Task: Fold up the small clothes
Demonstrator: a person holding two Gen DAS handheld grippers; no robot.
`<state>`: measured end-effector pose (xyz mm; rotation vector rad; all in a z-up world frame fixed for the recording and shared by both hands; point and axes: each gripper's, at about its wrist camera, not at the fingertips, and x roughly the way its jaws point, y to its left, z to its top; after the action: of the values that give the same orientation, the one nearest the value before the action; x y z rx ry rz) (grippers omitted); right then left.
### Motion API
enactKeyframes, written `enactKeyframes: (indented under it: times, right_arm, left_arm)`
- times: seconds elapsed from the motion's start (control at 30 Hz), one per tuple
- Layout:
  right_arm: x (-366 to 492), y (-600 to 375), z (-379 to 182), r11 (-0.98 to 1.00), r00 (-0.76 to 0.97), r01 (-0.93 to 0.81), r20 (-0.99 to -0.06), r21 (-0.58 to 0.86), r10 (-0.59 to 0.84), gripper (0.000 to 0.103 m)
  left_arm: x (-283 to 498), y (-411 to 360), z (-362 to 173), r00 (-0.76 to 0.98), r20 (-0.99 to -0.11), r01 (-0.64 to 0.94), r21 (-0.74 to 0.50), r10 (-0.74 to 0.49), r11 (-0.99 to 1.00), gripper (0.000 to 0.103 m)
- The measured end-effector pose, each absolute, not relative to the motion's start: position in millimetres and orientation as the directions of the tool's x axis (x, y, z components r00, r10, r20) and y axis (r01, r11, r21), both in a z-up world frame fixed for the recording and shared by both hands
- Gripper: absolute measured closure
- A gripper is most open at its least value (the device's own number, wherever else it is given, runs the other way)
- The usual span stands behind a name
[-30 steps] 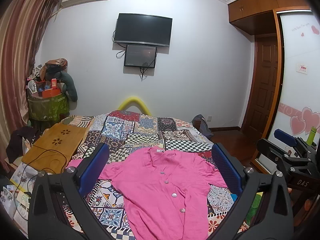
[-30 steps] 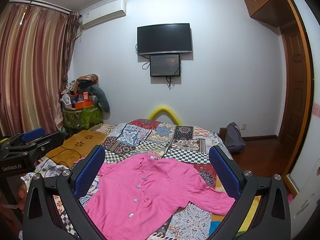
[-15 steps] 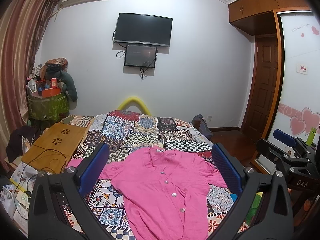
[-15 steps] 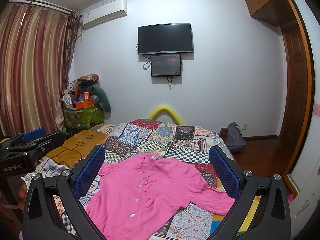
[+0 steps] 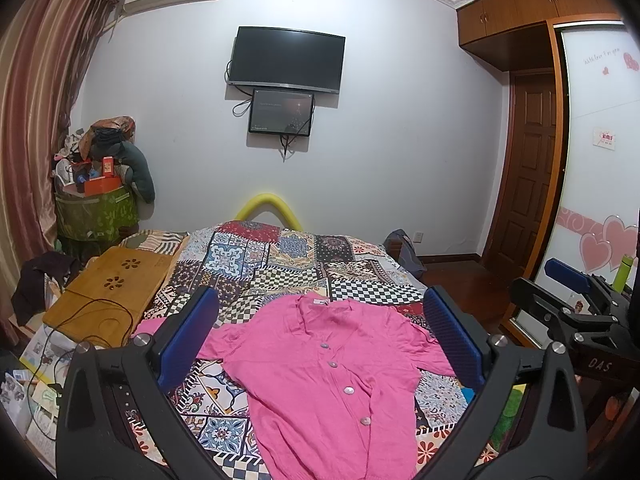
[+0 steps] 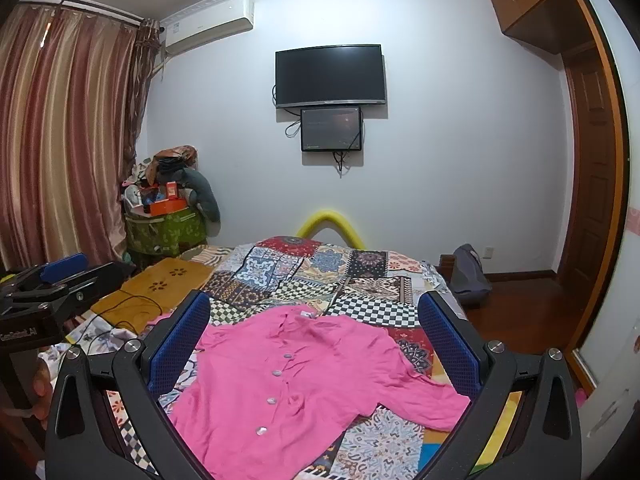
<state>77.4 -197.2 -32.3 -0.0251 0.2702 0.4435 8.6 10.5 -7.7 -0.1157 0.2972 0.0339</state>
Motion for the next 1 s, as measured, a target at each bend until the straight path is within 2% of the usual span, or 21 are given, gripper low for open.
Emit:
enactKeyframes:
  times: [0.33,0.57,0.6,0.67,0.77,0.83,1.0]
  right_arm:
    - [112.3,-196.2,-39.1,0.908,0.859,-0.416,-0.309,0.044,0.409,0.0]
    - [143.6,-199.2,-45.5,0.913,0.856,-0.407,-0.333,0.039,0.396,0.0]
    - [149.5,-199.8,-46.6,0.912,0.853,-0.408,-0.34,0.039,0.396,0.0]
    - [160.9,-200.5,-50.0,0.913,0.847,-0.407,-0.358,0.037,0.392,0.0]
    - [181.1,-202.0,-58.8,0.914,0.835,-0.403,-0.392,0.042,0.386,0.001]
    - [188.6,-205.0,-63.4,0.919,0.833,-0.392,-0.405,0.045,0.375,0.006]
    - [213.9,-206.6,-82.6,0.918,0.81,-0.396,-0.466,0.013,0.356,0.012]
  left_arm:
    - [33.2,23.5,-14.0,0.944,-0.328,-0.071,-0.095,0.036,0.993,0.0]
    - [82.2,63.5,-29.1,0.917,-0.382,-0.153,-0.077,0.113,0.985,0.0]
    - [93.5,74.3,-34.3,0.906,-0.407,-0.165,-0.091,0.115,0.982,0.001]
    - [109.6,89.3,-43.8,0.888,-0.447,-0.178,-0.117,0.108,0.977,0.012]
    - [136.5,120.4,-64.8,0.84,-0.527,-0.23,-0.135,0.126,0.964,0.02]
    - [153.1,140.2,-81.3,0.806,-0.572,-0.275,-0.13,0.154,0.953,0.024]
    - [188.4,194.7,-132.7,0.696,-0.68,-0.391,-0.089,0.231,0.916,0.031]
